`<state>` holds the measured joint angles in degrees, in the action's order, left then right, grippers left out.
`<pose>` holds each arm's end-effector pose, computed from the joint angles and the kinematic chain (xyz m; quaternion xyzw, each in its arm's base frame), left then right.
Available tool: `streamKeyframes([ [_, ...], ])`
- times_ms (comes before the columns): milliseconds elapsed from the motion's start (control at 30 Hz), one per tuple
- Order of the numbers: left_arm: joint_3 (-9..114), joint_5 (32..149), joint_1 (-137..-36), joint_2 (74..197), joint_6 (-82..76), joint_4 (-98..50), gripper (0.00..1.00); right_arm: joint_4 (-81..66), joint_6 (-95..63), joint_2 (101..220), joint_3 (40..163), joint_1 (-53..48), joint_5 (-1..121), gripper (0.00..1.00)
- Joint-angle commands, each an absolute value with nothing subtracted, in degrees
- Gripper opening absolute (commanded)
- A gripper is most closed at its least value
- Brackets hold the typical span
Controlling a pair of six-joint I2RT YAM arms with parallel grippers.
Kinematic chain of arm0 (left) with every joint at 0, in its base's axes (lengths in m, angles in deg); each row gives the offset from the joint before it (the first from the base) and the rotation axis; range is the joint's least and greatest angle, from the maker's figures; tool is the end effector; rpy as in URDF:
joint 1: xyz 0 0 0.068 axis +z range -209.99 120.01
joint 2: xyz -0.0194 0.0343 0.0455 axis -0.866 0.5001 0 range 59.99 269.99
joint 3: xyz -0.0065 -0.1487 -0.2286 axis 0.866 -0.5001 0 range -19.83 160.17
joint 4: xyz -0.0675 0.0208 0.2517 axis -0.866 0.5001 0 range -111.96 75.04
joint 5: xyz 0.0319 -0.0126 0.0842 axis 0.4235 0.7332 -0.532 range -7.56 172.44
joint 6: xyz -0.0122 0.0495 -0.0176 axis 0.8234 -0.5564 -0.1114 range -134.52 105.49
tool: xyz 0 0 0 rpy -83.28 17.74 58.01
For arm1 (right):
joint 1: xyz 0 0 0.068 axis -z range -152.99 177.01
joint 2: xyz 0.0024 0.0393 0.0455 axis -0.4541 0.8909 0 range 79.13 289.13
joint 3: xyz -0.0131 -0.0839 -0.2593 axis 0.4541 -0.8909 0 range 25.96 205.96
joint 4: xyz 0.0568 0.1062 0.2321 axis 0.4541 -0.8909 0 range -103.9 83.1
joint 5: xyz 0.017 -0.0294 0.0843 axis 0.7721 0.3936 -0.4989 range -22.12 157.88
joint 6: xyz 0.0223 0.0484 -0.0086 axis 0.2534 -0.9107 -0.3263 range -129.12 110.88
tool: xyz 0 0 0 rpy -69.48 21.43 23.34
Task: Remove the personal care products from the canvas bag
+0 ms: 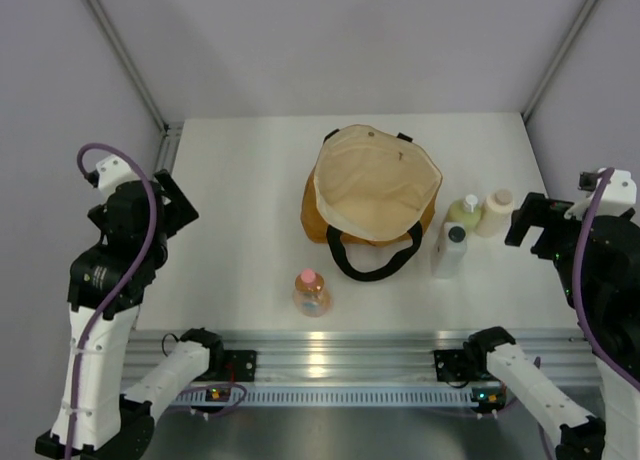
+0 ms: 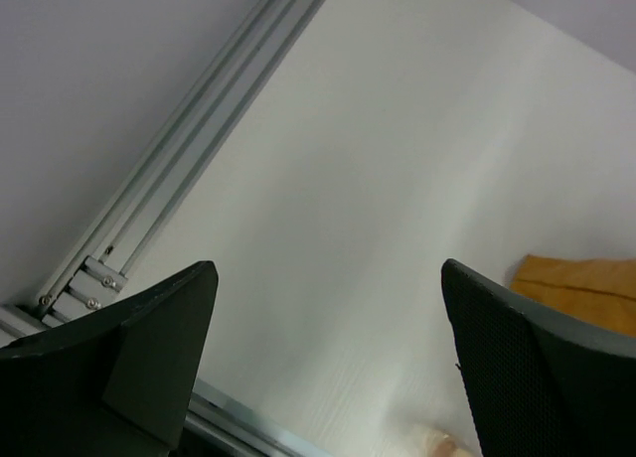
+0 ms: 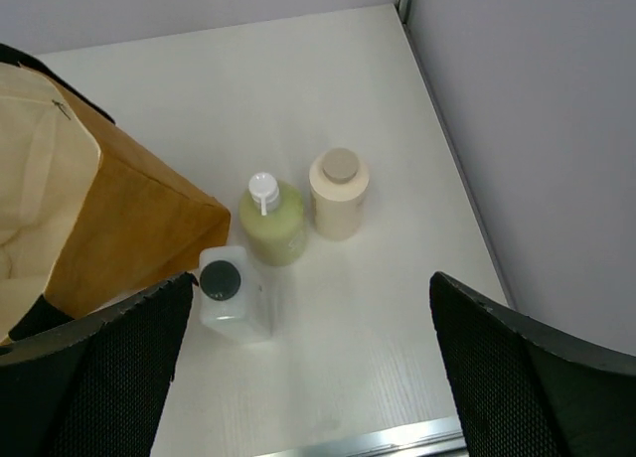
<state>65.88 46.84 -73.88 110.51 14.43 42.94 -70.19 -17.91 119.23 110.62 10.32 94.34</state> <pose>0.1091 -0.0054 0.4564 -0.2601 0.7961 0.0715 0.5417 0.0531 -0.0006 0.4642 0.0785 0.7985 -0.0563 0.5942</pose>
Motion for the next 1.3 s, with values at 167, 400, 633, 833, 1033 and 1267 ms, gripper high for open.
streamKeyframes([
  [167, 53.7, 45.7, -73.7, 105.2, 17.6, 42.5, 0.98, -73.3, -18.8, 109.4, 100.3, 11.4, 97.6, 1.0],
  [400, 48.2, 44.5, -73.7, 100.9, 10.7, 35.3, 0.98, -69.0, -16.1, 106.6, 97.1, 11.3, 96.5, 1.0],
  [633, 48.5, 44.1, -73.8, 100.4, 8.4, 34.3, 0.98, -68.7, -16.2, 107.6, 95.4, 11.4, 96.7, 0.99],
  [833, 49.9, 43.5, -73.8, 102.1, 7.6, 33.1, 0.98, -65.7, -15.4, 108.4, 94.9, 11.4, 96.2, 1.0],
  [1033, 50.2, 43.2, -73.9, 101.7, 7.9, 33.2, 0.98, -65.2, -15.2, 108.1, 95.0, 11.3, 95.3, 0.99],
  [1267, 50.5, 43.3, -73.9, 101.4, 8.2, 33.2, 0.98, -65.2, -15.4, 107.3, 95.0, 11.3, 95.1, 0.99],
])
